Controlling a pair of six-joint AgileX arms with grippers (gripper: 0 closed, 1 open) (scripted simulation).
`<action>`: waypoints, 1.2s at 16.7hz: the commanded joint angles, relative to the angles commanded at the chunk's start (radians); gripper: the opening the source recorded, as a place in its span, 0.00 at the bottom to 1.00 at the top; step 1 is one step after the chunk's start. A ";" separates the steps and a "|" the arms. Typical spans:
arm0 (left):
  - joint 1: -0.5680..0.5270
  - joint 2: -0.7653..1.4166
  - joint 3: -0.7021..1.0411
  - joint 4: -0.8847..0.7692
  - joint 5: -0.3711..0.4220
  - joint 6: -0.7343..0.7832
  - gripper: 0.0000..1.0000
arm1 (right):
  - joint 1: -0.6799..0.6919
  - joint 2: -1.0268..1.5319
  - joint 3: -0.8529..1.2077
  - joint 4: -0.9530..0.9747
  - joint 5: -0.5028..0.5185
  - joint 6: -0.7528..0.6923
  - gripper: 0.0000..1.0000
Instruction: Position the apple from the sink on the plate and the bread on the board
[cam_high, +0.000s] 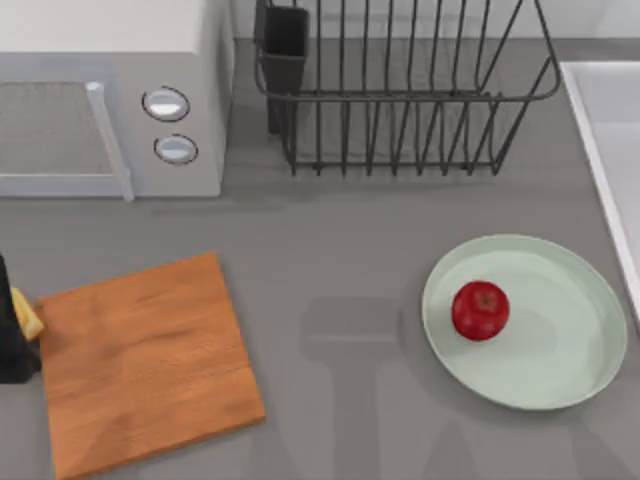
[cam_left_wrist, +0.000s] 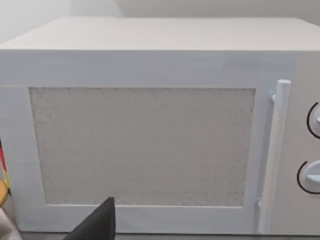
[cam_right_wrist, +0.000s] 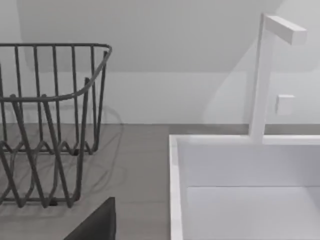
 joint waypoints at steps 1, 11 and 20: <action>0.000 0.000 0.000 0.000 0.000 0.000 1.00 | -0.002 -0.007 -0.007 0.007 0.000 -0.002 1.00; 0.110 0.139 0.075 -0.066 0.106 0.152 1.00 | -0.002 -0.007 -0.007 0.007 0.000 -0.002 1.00; 0.521 0.928 0.395 -0.381 0.566 1.013 1.00 | -0.002 -0.007 -0.007 0.007 0.000 -0.002 1.00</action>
